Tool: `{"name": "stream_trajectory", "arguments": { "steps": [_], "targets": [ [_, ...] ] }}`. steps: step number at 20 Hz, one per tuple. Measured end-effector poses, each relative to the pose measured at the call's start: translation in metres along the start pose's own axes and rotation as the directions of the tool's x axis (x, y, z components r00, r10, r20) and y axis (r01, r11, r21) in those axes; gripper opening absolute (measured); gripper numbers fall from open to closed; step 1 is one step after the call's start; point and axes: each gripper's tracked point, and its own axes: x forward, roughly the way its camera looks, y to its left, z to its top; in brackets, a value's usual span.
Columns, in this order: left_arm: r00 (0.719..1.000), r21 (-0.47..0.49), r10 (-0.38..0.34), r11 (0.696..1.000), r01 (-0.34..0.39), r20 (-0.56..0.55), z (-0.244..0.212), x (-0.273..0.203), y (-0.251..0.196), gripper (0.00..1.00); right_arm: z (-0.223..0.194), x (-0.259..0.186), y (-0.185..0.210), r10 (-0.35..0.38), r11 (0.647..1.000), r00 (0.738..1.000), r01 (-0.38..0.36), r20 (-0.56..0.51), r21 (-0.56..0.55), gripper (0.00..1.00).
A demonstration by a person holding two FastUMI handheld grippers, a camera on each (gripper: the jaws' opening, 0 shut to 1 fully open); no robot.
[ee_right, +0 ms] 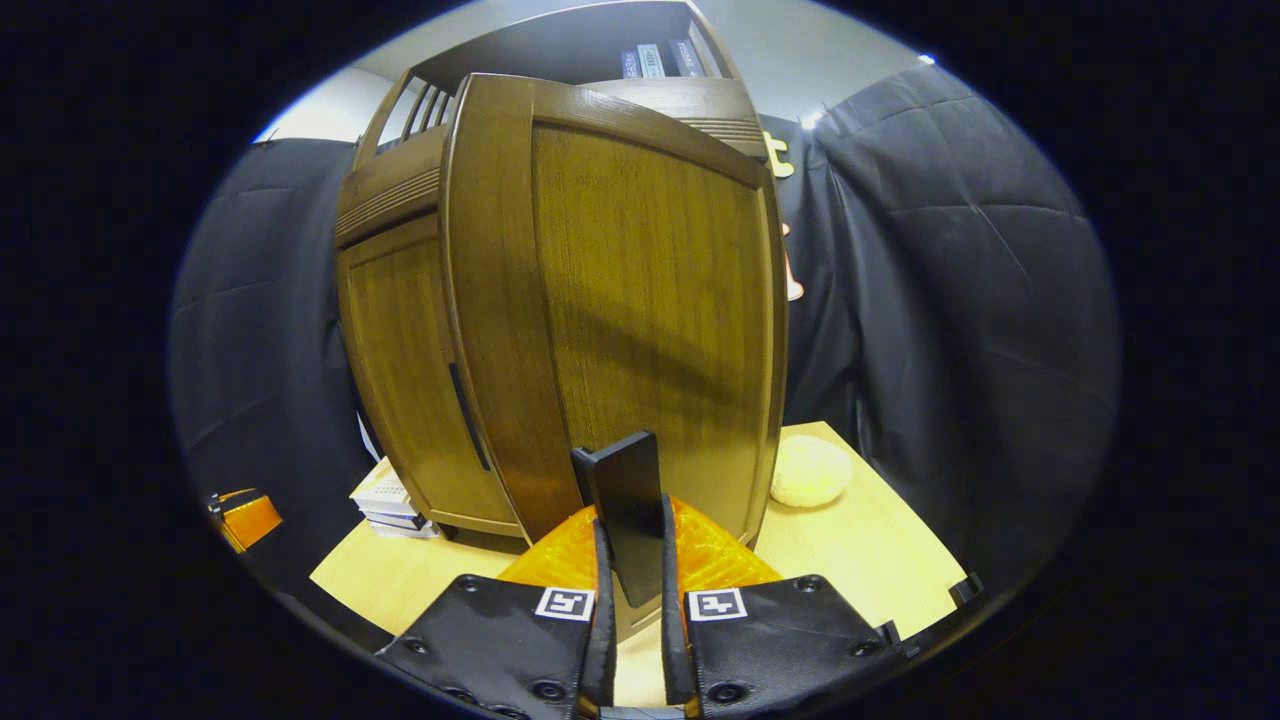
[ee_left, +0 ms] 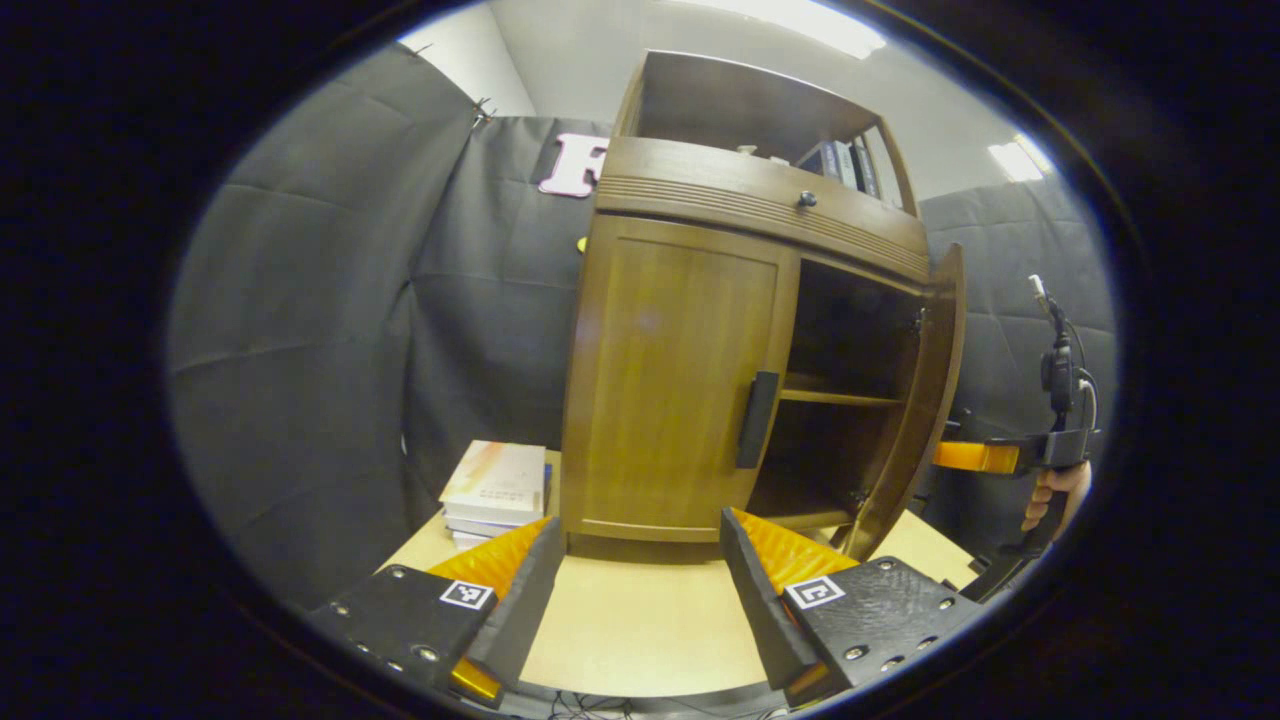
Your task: Open the right door of the double-door shoe cabinet with the right hand, and open the left door with the left hand.
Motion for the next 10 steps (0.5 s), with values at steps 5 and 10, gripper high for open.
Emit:
{"name": "stream_trajectory", "arguments": {
  "steps": [5, 10],
  "targets": [
    [0.999, 0.029, -0.044, 0.999, 0.044, -0.003, 0.004, 0.026, -0.034, 0.90, 0.006, -0.004, -0.007, 0.001, 1.000, 1.000, -0.001, -0.002, 0.030, 0.20],
    [0.994, 0.035, -0.106, 0.994, 0.105, 0.011, 0.011, 0.032, -0.076, 0.89, 0.000, -0.010, -0.014, 0.017, 0.995, 1.000, -0.015, -0.024, 0.099, 0.20]
  ]
}}
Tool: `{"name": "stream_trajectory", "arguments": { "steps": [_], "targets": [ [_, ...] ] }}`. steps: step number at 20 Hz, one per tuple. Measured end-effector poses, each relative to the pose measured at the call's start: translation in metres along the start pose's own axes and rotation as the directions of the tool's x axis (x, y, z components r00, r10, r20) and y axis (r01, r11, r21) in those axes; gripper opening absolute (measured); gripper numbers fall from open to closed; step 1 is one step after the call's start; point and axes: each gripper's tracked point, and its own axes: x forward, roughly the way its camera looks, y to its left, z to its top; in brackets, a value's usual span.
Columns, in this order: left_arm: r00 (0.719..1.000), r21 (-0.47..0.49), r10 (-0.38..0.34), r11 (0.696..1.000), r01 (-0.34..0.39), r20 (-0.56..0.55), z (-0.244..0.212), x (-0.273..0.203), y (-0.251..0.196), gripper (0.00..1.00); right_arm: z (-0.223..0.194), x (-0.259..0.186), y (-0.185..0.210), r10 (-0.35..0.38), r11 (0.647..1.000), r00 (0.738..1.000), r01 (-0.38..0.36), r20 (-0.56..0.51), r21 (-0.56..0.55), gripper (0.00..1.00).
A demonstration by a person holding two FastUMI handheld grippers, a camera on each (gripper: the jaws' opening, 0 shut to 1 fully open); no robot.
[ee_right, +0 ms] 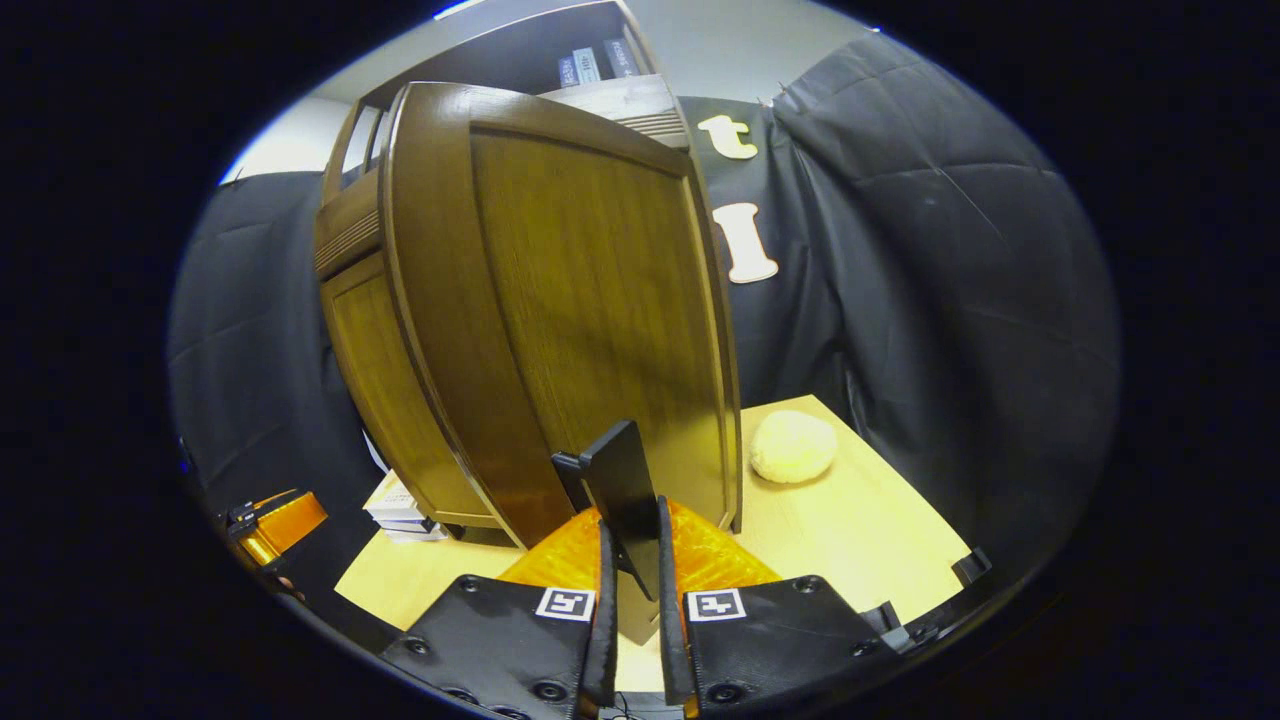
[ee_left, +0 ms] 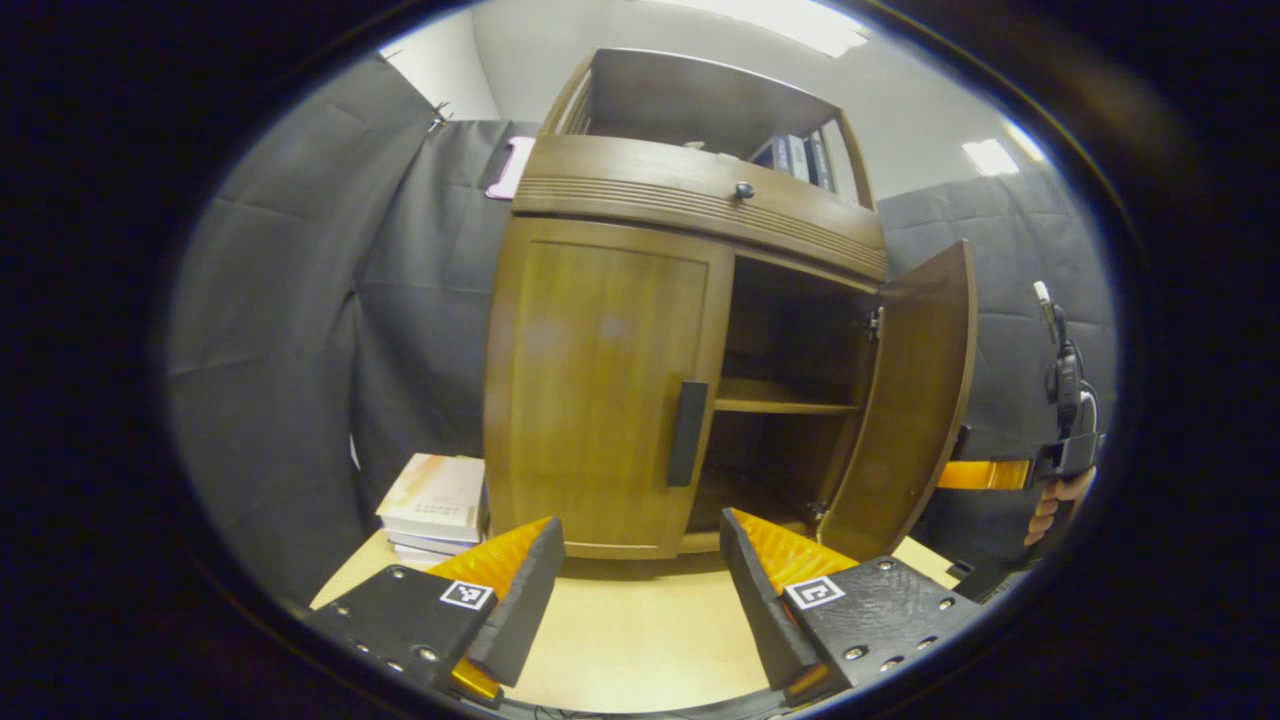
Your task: Open the right door of the double-door shoe cabinet with the right hand, and open the left door with the left hand.
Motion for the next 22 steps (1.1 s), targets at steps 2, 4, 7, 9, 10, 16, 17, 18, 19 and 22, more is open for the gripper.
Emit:
{"name": "stream_trajectory", "arguments": {
  "steps": [2, 4, 7, 9, 10, 16, 17, 18, 19, 22],
  "targets": [
    [1.000, 0.017, -0.011, 1.000, 0.011, 0.000, 0.001, 0.007, -0.015, 0.91, -0.001, -0.001, 0.002, 0.012, 1.000, 1.000, -0.012, -0.013, 0.023, 0.19],
    [1.000, 0.028, -0.020, 0.999, 0.020, -0.003, 0.001, 0.012, -0.030, 0.90, 0.001, -0.002, 0.008, 0.023, 0.999, 1.000, -0.022, -0.006, 0.049, 0.19],
    [1.000, 0.038, -0.024, 0.999, 0.025, -0.013, 0.000, 0.013, -0.052, 0.89, 0.001, -0.001, -0.002, 0.031, 0.999, 1.000, -0.031, -0.002, 0.013, 0.19],
    [1.000, 0.039, -0.024, 0.999, 0.024, -0.017, -0.003, 0.013, -0.066, 0.90, 0.001, -0.004, -0.006, 0.045, 0.999, 0.999, -0.045, 0.002, 0.005, 0.19],
    [1.000, 0.040, -0.021, 0.999, 0.022, -0.018, -0.004, 0.014, -0.073, 0.90, 0.001, -0.004, -0.006, 0.054, 0.999, 0.999, -0.054, 0.008, 0.004, 0.16],
    [1.000, 0.033, 0.022, 0.999, -0.021, -0.019, -0.001, 0.015, -0.109, 0.90, 0.006, -0.002, -0.011, 0.096, 0.995, 0.995, -0.096, 0.022, -0.007, 0.08],
    [0.999, 0.037, 0.034, 0.999, -0.034, -0.015, 0.001, 0.014, -0.113, 0.90, 0.006, -0.003, -0.012, 0.106, 0.994, 0.994, -0.106, 0.021, -0.014, 0.07],
    [0.999, 0.045, 0.047, 0.998, -0.046, -0.010, 0.003, 0.013, -0.116, 0.89, 0.006, -0.003, -0.014, 0.115, 0.993, 0.993, -0.115, 0.019, -0.022, 0.06],
    [0.998, 0.056, 0.059, 0.997, -0.058, -0.007, 0.005, 0.011, -0.119, 0.89, 0.007, -0.002, -0.015, 0.124, 0.992, 0.992, -0.123, 0.020, -0.031, 0.06],
    [0.996, 0.077, 0.094, 0.993, -0.093, -0.004, 0.005, 0.009, -0.130, 0.89, 0.008, -0.002, -0.020, 0.144, 0.989, 0.989, -0.143, 0.023, -0.050, 0.13]
  ]
}}
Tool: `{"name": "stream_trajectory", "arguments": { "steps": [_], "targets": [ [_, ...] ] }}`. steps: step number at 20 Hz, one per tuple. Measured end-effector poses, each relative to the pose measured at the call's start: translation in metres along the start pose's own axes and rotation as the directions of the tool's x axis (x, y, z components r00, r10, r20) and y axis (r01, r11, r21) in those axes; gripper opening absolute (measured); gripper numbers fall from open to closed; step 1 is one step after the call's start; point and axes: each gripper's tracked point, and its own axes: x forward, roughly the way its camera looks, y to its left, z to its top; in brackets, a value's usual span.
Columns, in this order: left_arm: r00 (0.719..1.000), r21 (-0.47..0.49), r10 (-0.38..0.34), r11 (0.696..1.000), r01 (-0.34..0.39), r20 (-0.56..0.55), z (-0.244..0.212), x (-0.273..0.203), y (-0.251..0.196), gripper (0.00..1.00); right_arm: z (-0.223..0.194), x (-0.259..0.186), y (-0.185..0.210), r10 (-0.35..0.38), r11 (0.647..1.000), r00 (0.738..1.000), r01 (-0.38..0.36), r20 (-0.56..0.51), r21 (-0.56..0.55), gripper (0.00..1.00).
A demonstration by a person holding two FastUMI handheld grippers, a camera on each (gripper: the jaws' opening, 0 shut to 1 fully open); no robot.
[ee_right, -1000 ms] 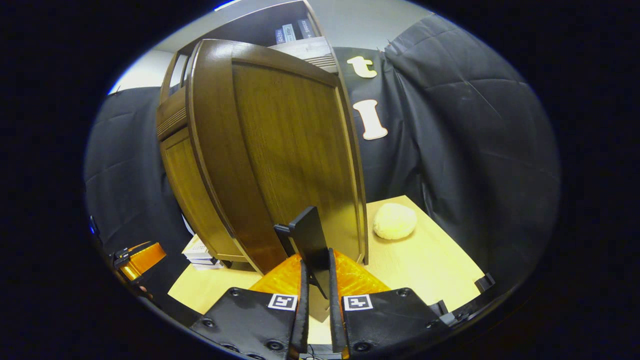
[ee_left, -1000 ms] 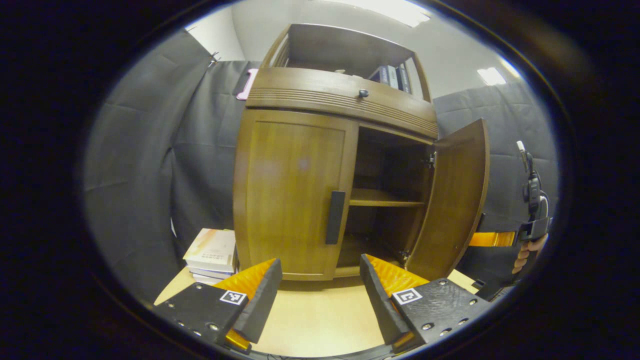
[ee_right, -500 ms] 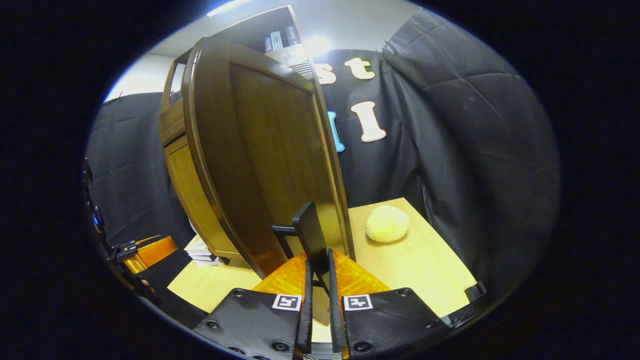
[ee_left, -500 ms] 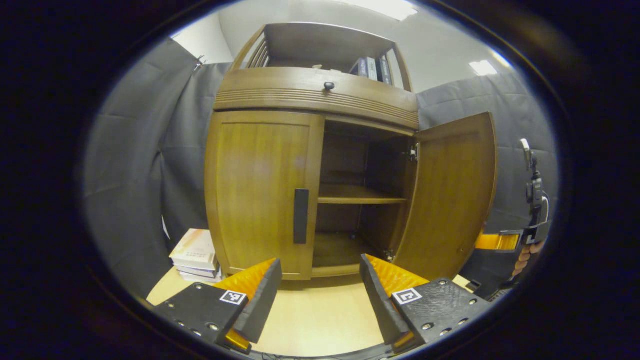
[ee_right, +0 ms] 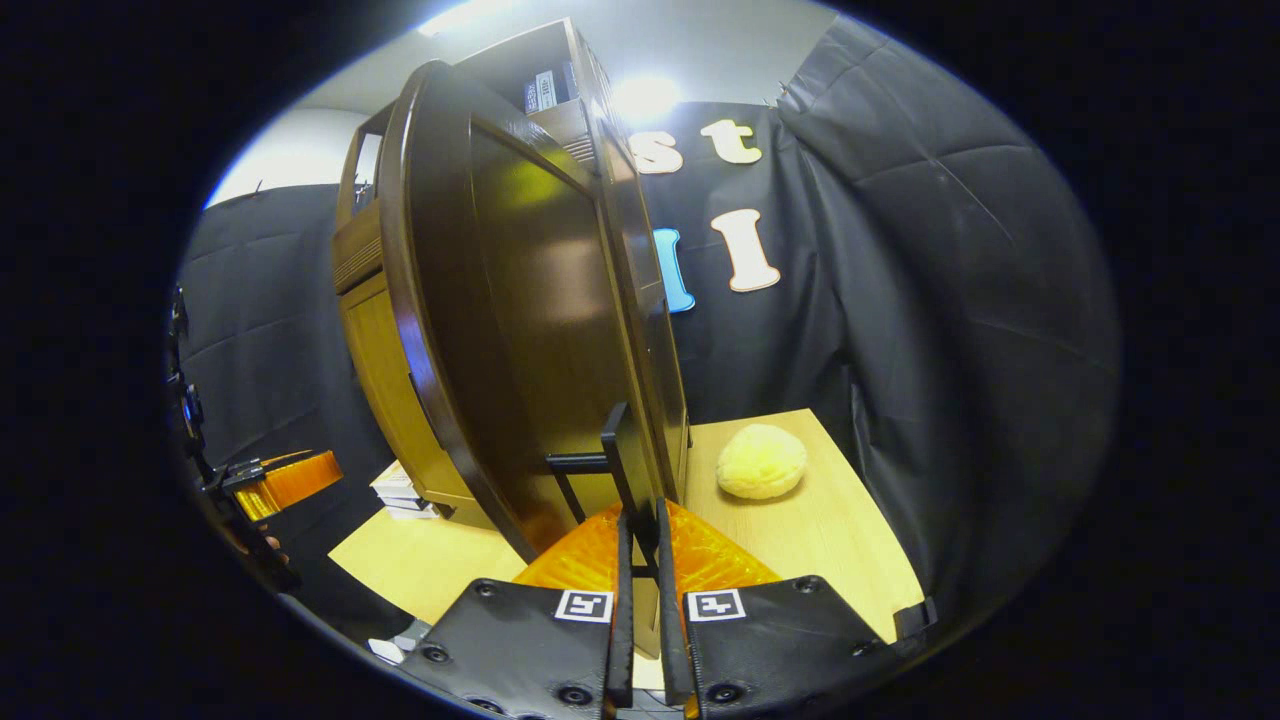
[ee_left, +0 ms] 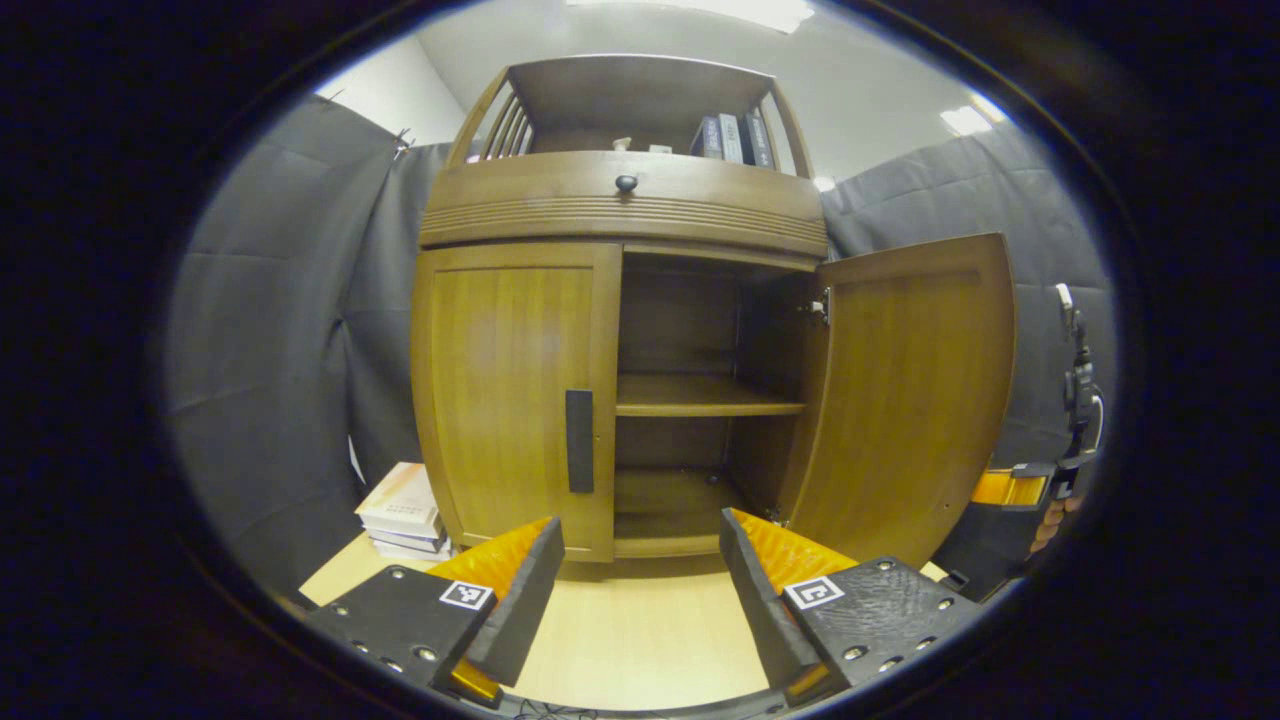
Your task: Open the right door of the double-door shoe cabinet with the right hand, and open the left door with the left hand.
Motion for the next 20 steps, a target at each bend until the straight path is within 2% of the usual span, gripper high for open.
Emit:
{"name": "stream_trajectory", "arguments": {
  "steps": [1, 2, 4, 5, 7, 8, 13, 14, 15, 16, 17, 20],
  "targets": [
    [1.000, -0.002, 0.011, 1.000, -0.011, -0.001, -0.001, -0.001, -0.004, 0.89, 0.000, 0.000, 0.001, 0.016, 1.000, 1.000, -0.016, 0.001, 0.002, 0.06],
    [1.000, -0.006, 0.019, 1.000, -0.019, -0.001, 0.000, -0.004, -0.009, 0.89, 0.000, -0.001, 0.006, 0.042, 0.999, 0.999, -0.042, 0.002, 0.009, 0.13],
    [0.999, -0.010, 0.038, 0.999, -0.038, -0.001, -0.001, -0.008, -0.017, 0.89, 0.002, 0.000, 0.009, 0.071, 0.997, 0.997, -0.071, 0.001, -0.001, 0.13],
    [0.999, -0.010, 0.047, 0.999, -0.047, -0.003, -0.001, -0.010, -0.021, 0.89, 0.002, -0.001, 0.009, 0.083, 0.997, 0.997, -0.083, 0.002, -0.010, 0.06],
    [0.998, -0.009, 0.068, 0.998, -0.068, -0.004, -0.001, -0.013, -0.026, 0.89, 0.001, -0.002, 0.008, 0.101, 0.995, 0.995, -0.101, 0.005, -0.012, 0.06],
    [0.997, -0.012, 0.077, 0.997, -0.077, -0.007, -0.002, -0.015, -0.027, 0.89, 0.000, -0.003, 0.010, 0.108, 0.994, 0.994, -0.108, 0.005, -0.007, 0.13],
    [0.994, -0.028, 0.106, 0.994, -0.106, -0.021, -0.003, -0.015, -0.020, 0.89, 0.003, -0.007, 0.014, 0.117, 0.993, 0.993, -0.117, 0.017, 0.002, 0.14],
    [0.993, -0.015, 0.113, 0.993, -0.114, -0.015, 0.001, -0.012, -0.013, 0.89, 0.003, -0.006, 0.012, 0.108, 0.994, 0.994, -0.108, 0.023, -0.004, 0.07],
    [0.994, -0.007, 0.113, 0.994, -0.113, -0.006, 0.006, -0.008, -0.008, 0.89, 0.004, -0.007, 0.010, 0.094, 0.995, 0.995, -0.094, 0.030, -0.010, 0.13],
    [0.994, -0.002, 0.107, 0.994, -0.107, 0.002, 0.012, -0.002, -0.005, 0.89, 0.004, -0.008, 0.006, 0.074, 0.997, 0.997, -0.074, 0.037, -0.015, 0.06],
    [0.995, 0.002, 0.100, 0.995, -0.100, 0.014, 0.018, 0.005, 0.000, 0.89, 0.004, -0.009, 0.002, 0.052, 0.998, 0.998, -0.051, 0.046, -0.023, 0.13],
    [0.996, 0.022, 0.077, 0.997, -0.078, 0.044, 0.033, 0.031, 0.016, 0.90, 0.008, -0.013, -0.008, -0.032, 0.999, 0.997, 0.034, 0.064, -0.032, 0.21]
  ]
}}
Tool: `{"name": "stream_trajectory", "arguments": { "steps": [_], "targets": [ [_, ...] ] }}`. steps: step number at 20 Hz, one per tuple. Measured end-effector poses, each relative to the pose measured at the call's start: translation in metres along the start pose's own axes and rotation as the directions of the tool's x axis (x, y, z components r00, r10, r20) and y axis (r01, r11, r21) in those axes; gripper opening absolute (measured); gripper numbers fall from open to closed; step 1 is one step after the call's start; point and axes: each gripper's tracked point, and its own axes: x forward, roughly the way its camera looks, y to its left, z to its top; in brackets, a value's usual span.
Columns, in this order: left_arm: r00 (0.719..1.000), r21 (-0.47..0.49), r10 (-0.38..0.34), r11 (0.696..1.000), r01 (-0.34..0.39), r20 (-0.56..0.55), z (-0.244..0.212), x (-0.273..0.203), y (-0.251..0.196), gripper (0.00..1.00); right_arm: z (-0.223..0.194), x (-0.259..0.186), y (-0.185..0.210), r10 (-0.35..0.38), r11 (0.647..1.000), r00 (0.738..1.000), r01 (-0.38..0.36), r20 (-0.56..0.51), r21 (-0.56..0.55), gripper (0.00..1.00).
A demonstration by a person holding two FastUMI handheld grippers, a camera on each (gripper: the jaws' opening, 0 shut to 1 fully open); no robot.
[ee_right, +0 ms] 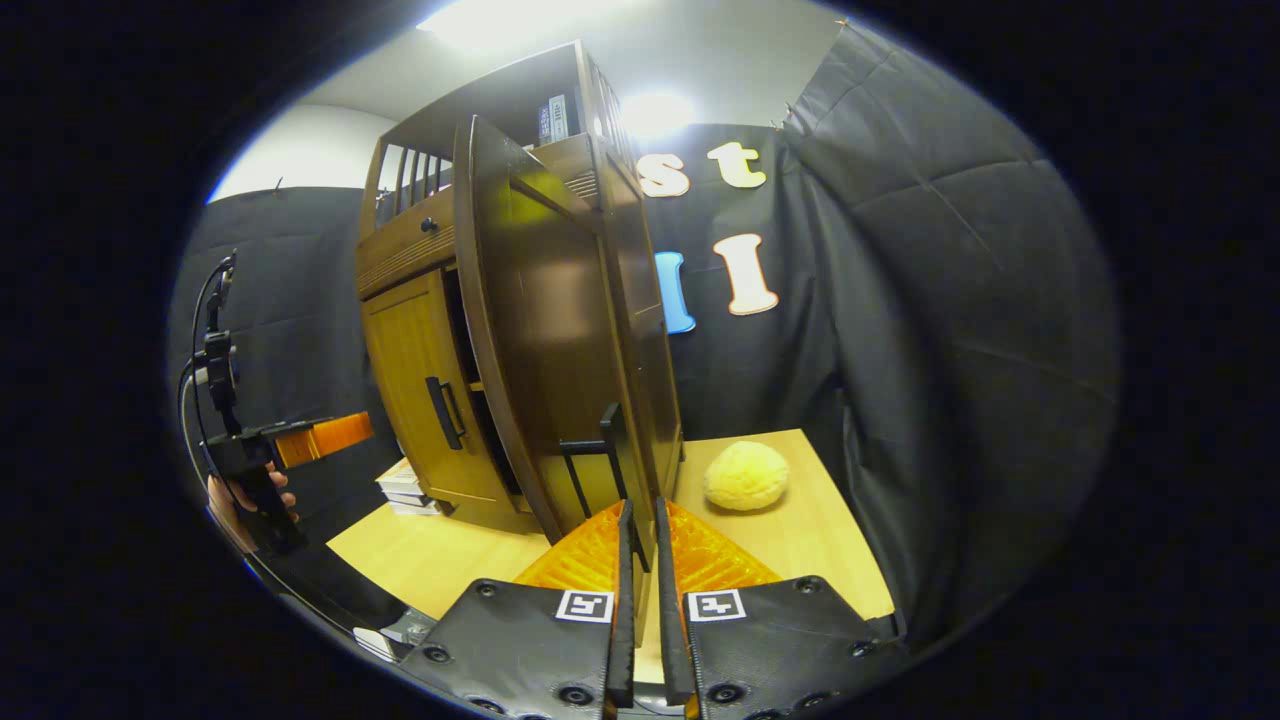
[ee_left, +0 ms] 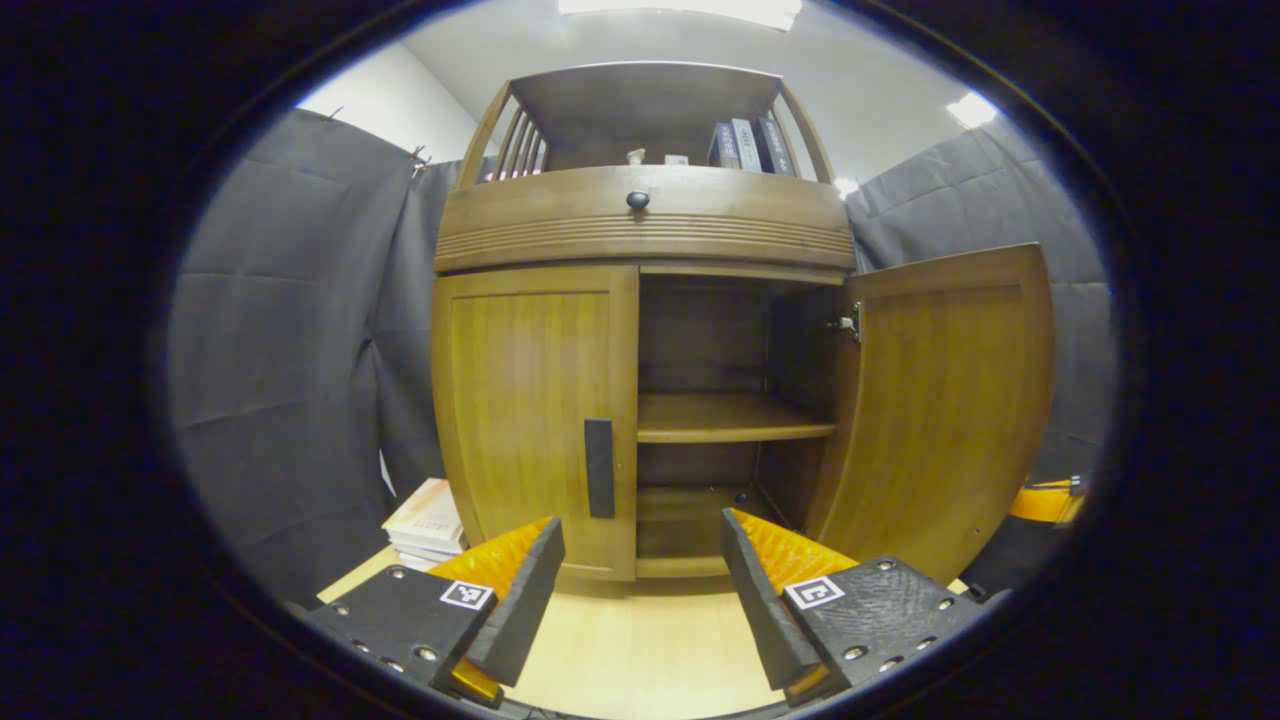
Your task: Open the right door of the double-door shoe cabinet with the right hand, and open the left door with the left hand.
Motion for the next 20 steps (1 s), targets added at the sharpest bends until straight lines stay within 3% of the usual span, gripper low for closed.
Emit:
{"name": "stream_trajectory", "arguments": {
  "steps": [1, 2, 5, 8, 11, 12, 13, 14, 15, 16, 20],
  "targets": [
    [1.000, 0.007, -0.005, 1.000, 0.005, 0.007, 0.004, 0.011, 0.004, 0.90, 0.002, 0.001, -0.002, -0.030, 1.000, 1.000, 0.030, 0.005, 0.005, 0.21],
    [1.000, 0.010, -0.012, 1.000, 0.011, 0.016, 0.008, 0.021, 0.008, 0.89, 0.003, 0.002, -0.004, -0.061, 0.998, 0.998, 0.061, 0.008, 0.011, 0.05],
    [0.999, 0.029, -0.026, 0.999, 0.025, 0.048, 0.013, 0.054, 0.019, 0.90, 0.004, 0.001, -0.011, -0.157, 0.988, 0.988, 0.157, 0.005, 0.016, 0.13],
    [0.998, 0.024, -0.045, 0.999, 0.044, 0.042, 0.006, 0.087, 0.028, 0.89, 0.000, -0.010, -0.008, -0.208, 0.977, 0.978, 0.208, 0.012, 0.039, 0.54],
    [0.996, 0.027, -0.070, 0.997, 0.069, 0.052, 0.005, 0.120, 0.035, 0.90, -0.008, -0.028, -0.008, -0.331, 0.943, 0.943, 0.331, 0.012, 0.015, 0.96],
    [0.995, 0.038, -0.076, 0.997, 0.074, 0.060, 0.005, 0.133, 0.036, 0.90, -0.011, -0.033, -0.008, -0.362, 0.932, 0.932, 0.362, 0.008, 0.008, 0.98],
    [0.995, 0.049, -0.081, 0.996, 0.078, 0.063, 0.005, 0.145, 0.039, 0.90, -0.013, -0.036, -0.007, -0.380, 0.925, 0.925, 0.380, -0.001, 0.008, 0.92],
    [0.995, 0.058, -0.083, 0.995, 0.080, 0.059, 0.000, 0.156, 0.042, 0.89, -0.018, -0.041, -0.005, -0.391, 0.920, 0.920, 0.391, -0.012, 0.013, 0.98],
    [0.995, 0.058, -0.090, 0.995, 0.087, 0.049, -0.003, 0.168, 0.040, 0.89, -0.020, -0.044, -0.001, -0.404, 0.914, 0.914, 0.404, -0.026, 0.015, 0.98],
    [0.994, 0.051, -0.096, 0.994, 0.094, 0.043, -0.005, 0.174, 0.039, 0.89, -0.021, -0.042, 0.001, -0.418, 0.908, 0.908, 0.419, -0.033, 0.016, 0.92],
    [0.991, 0.012, -0.133, 0.991, 0.133, 0.029, -0.018, 0.199, 0.039, 0.89, -0.022, -0.037, 0.014, -0.451, 0.892, 0.892, 0.452, -0.037, 0.011, 0.92]
  ]
}}
